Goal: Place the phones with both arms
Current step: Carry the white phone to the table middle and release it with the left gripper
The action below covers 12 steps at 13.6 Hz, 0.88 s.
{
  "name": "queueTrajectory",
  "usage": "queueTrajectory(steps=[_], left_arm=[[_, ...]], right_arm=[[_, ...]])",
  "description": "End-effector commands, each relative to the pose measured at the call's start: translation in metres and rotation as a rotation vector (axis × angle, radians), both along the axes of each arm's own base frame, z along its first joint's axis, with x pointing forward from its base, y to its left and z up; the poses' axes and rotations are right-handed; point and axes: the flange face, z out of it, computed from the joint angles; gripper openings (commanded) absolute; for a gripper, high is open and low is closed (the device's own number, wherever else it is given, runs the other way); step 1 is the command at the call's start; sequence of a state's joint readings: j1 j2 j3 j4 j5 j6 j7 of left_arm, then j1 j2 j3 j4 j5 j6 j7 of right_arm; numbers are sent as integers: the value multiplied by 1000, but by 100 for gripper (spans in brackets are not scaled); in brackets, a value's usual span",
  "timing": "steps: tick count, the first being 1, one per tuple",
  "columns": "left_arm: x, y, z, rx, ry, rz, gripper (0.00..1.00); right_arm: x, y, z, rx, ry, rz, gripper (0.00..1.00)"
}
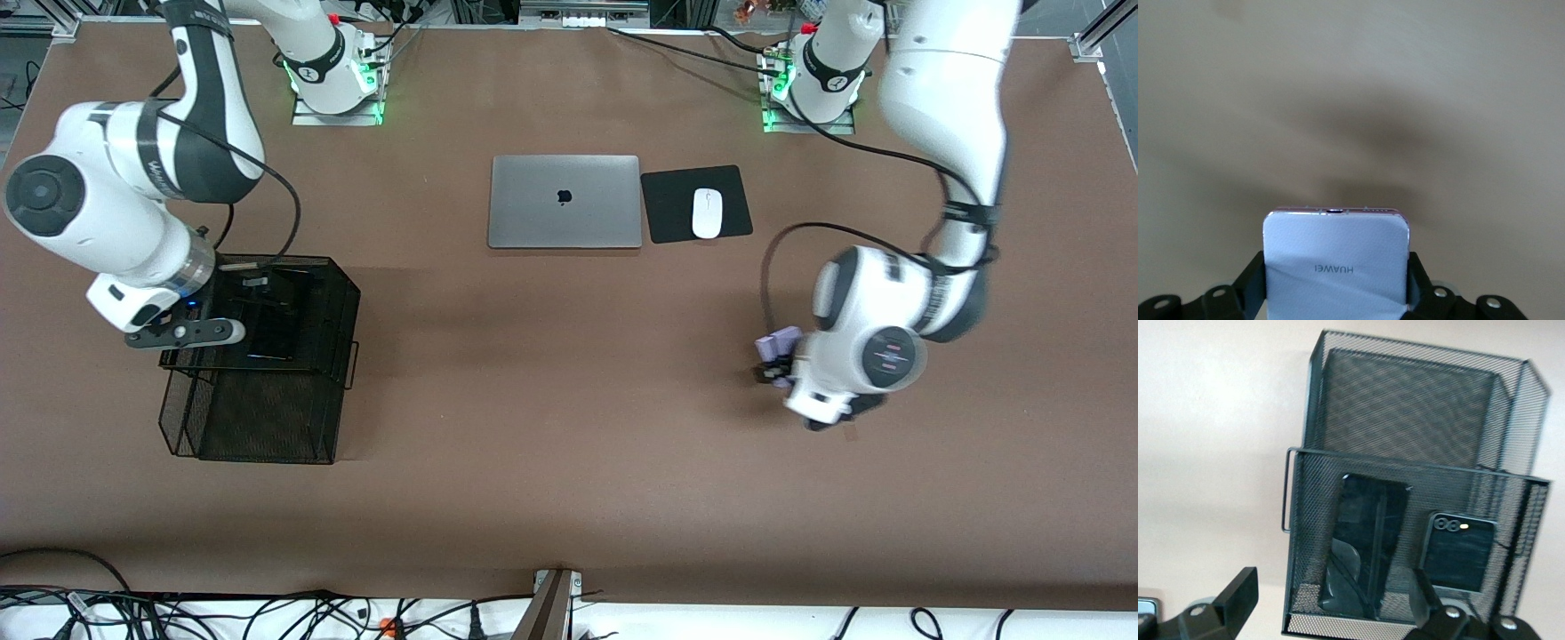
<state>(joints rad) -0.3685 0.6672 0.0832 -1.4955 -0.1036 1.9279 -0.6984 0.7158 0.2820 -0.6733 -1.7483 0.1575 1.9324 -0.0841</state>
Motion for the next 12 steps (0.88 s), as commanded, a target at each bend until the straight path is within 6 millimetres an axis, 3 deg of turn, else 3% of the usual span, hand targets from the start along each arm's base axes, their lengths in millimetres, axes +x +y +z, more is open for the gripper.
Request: queueTrajectory(steps=[1, 4, 7, 10, 12], left_arm=[[-22, -89, 9, 24, -7, 20, 0], [-65, -186, -6, 21, -18, -114, 0], [-91, -280, 1, -62, -122, -239, 0], [-101, -330, 1, -147, -216, -309, 0], [-107, -363, -26, -188, -287, -342, 0]], right_arm=[[22, -30, 7, 48, 40, -65, 100], [24, -29, 11, 79, 85, -64, 100], [26, -25, 1, 81, 87, -58, 100], [26, -16, -1, 77, 92, -54, 95], [26, -16, -2, 76, 94, -55, 99]])
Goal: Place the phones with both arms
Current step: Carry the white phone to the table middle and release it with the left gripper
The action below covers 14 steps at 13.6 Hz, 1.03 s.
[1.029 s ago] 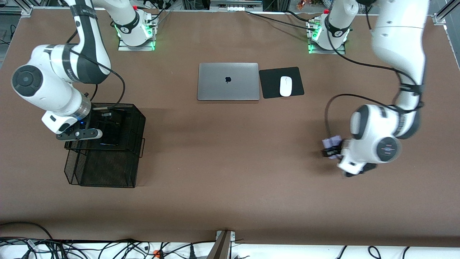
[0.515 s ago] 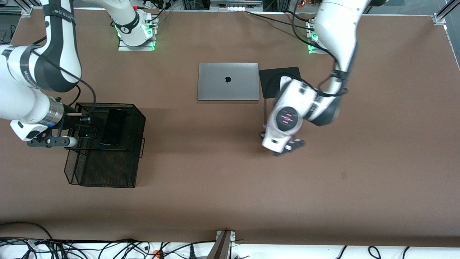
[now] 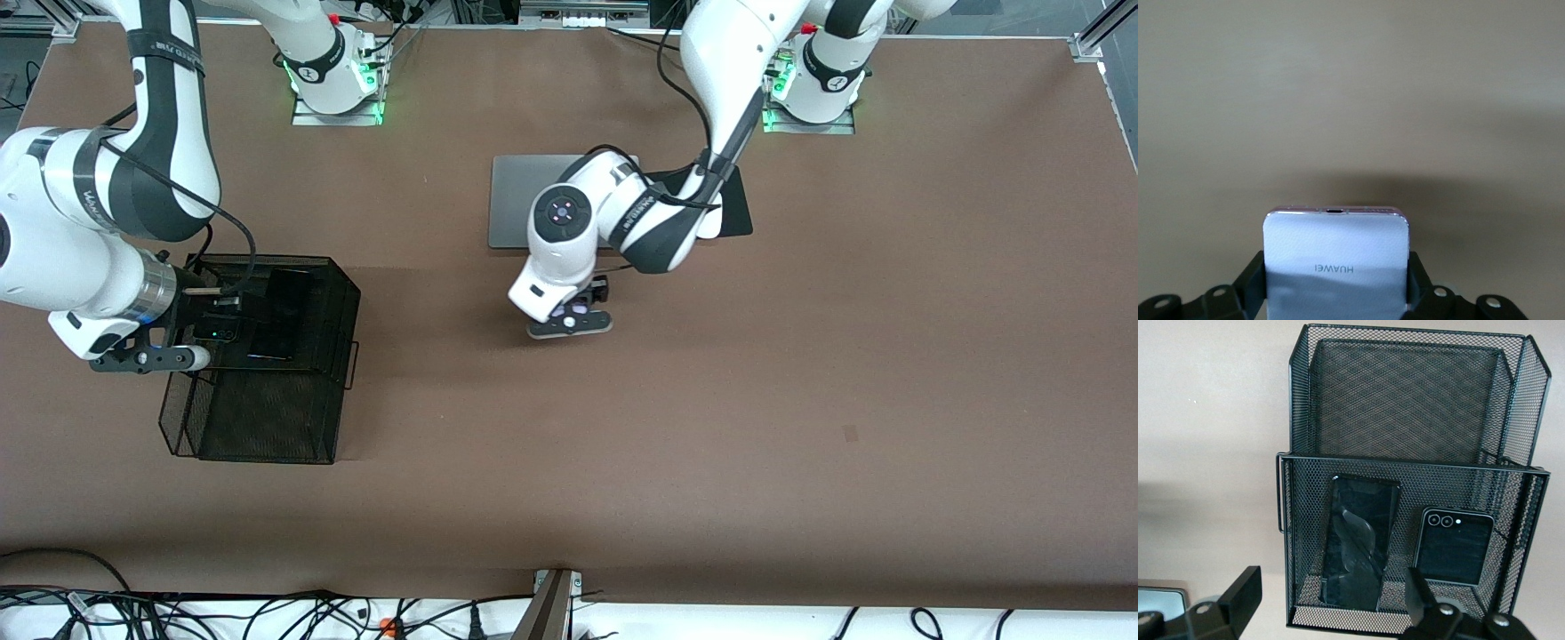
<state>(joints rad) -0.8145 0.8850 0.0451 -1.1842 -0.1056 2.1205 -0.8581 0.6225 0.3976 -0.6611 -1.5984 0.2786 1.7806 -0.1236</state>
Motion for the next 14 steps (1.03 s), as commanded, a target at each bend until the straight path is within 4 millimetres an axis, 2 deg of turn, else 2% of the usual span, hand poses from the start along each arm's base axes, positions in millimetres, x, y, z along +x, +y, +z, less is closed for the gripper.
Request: queueTrajectory(steps=[1, 4, 10, 12, 13, 14], left_arm=[[11, -32, -35, -62, -59, -30, 0], [16, -36, -42, -69, -76, -29, 0], [17, -33, -79, -44, -124, -14, 0], [9, -40, -91, -47, -139, 17, 0], [10, -40, -94, -47, -140, 58, 59], [11, -40, -92, -50, -150, 106, 100]], right_arm=[[3, 3, 2, 14, 5, 3, 99], [3, 7, 0, 7, 10, 13, 100], [3, 8, 0, 8, 8, 22, 100], [3, 7, 0, 8, 10, 21, 100], [2, 8, 0, 8, 11, 19, 100], [2, 8, 0, 7, 13, 15, 100]])
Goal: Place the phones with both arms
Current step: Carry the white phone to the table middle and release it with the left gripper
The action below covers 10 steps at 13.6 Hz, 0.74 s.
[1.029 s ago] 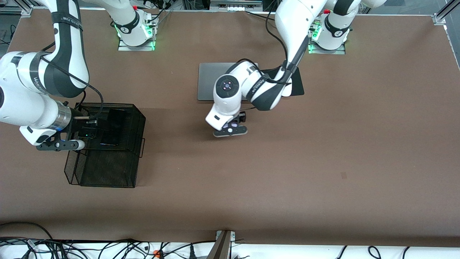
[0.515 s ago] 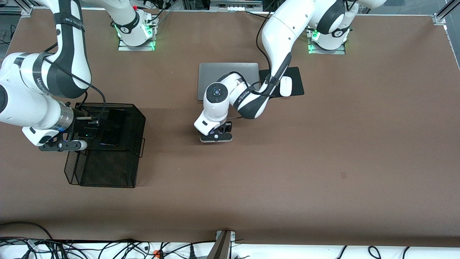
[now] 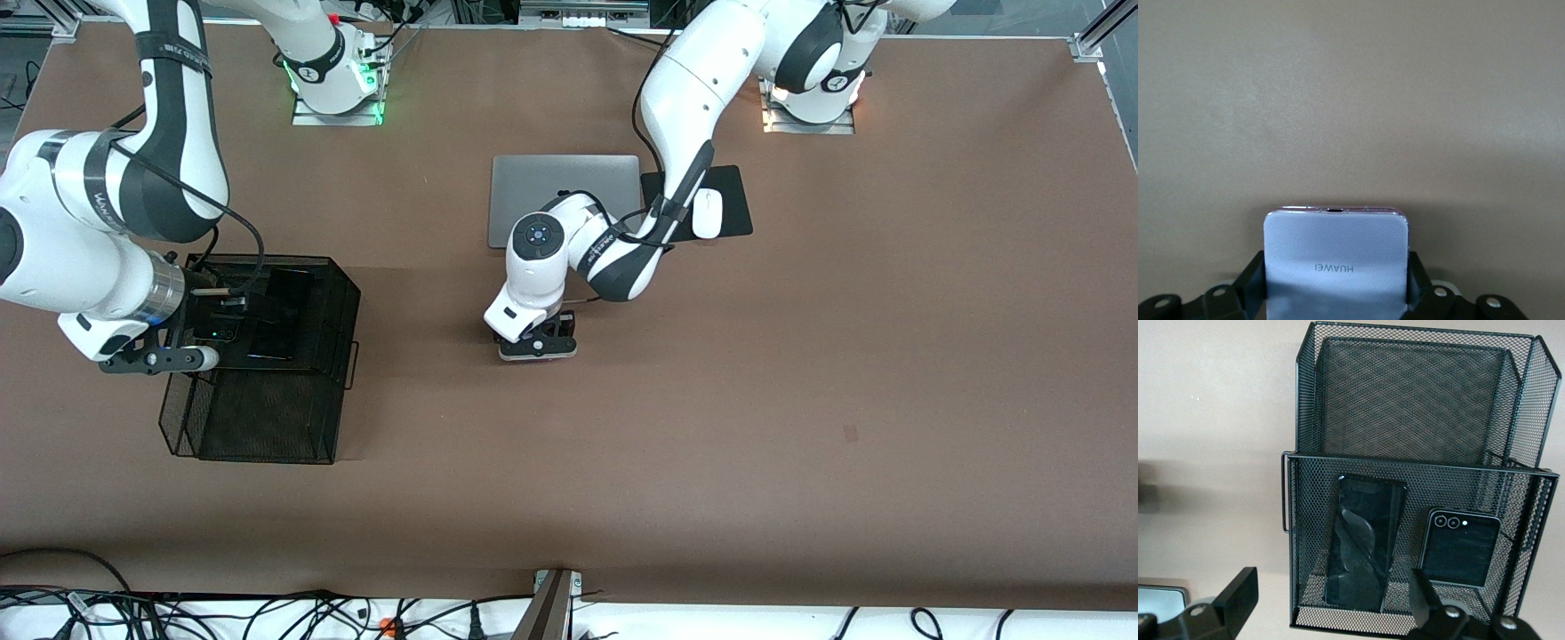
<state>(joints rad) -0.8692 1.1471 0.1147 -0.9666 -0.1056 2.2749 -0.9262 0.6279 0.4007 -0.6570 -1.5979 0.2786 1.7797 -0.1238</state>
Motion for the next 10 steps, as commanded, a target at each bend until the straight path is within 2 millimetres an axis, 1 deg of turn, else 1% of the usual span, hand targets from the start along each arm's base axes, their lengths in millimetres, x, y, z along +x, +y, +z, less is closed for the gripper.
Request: queueTrajectory(steps=[1, 4, 5, 7, 8, 9, 10], left_arm=[[-6, -16, -3, -47, -37, 125, 100], [-2, -12, 5, -43, -18, 154, 100], [0, -10, 10, -34, -11, 159, 100], [-1, -9, 10, -24, -9, 157, 100], [0, -8, 18, -17, 10, 163, 100], [15, 2, 49, -37, 23, 194, 100], [28, 11, 82, -72, 66, 234, 100]], right_arm=[[2, 2, 2, 8, 11, 6, 100], [2, 2, 2, 9, 14, 10, 100], [2, 2, 2, 9, 14, 10, 100], [2, 2, 2, 8, 14, 9, 100], [2, 2, 2, 9, 14, 15, 100], [1, 5, 2, 12, 17, 25, 100], [-2, 16, 1, 16, 36, 42, 100]])
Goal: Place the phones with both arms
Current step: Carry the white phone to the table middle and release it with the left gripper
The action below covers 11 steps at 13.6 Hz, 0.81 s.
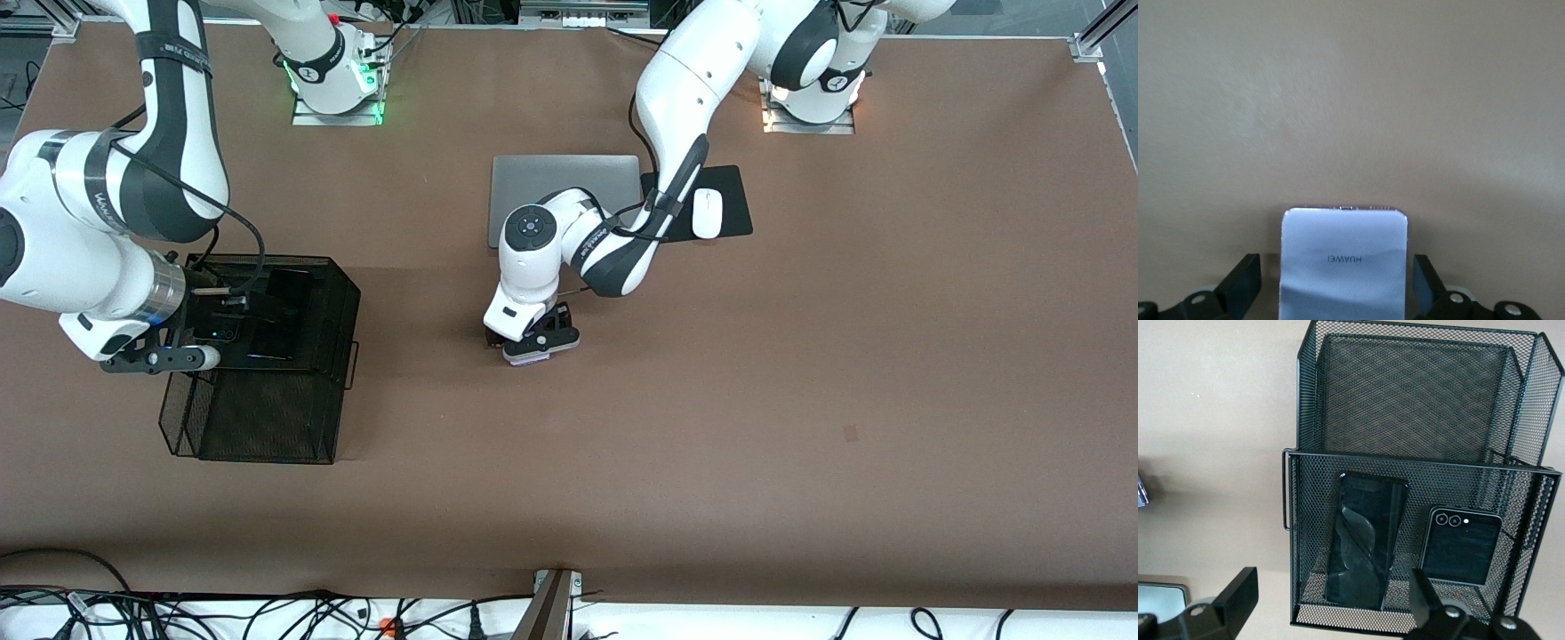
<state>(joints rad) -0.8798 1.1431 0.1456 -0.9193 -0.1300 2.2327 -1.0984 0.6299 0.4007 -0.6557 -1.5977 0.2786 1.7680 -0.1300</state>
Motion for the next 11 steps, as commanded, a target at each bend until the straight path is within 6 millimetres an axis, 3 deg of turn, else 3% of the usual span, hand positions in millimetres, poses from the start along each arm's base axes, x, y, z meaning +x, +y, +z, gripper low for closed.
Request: queueTrajectory(steps=[1, 4, 7, 9, 11], left_arm=[[31, 21, 89, -88, 66, 83, 100], [63, 59, 176, -170, 10, 142, 100], [100, 146, 241, -181, 92, 196, 100], [110, 228, 257, -128, 249, 80, 100], [116, 331, 278, -131, 354, -51, 100]], right_arm=[[-6, 30, 2, 17, 48, 49, 100], [-17, 90, 4, 26, 47, 129, 100], [-34, 184, -2, 8, -15, 213, 100], [-40, 238, -29, 26, -56, 163, 100], [-54, 296, -68, 88, -60, 112, 100]])
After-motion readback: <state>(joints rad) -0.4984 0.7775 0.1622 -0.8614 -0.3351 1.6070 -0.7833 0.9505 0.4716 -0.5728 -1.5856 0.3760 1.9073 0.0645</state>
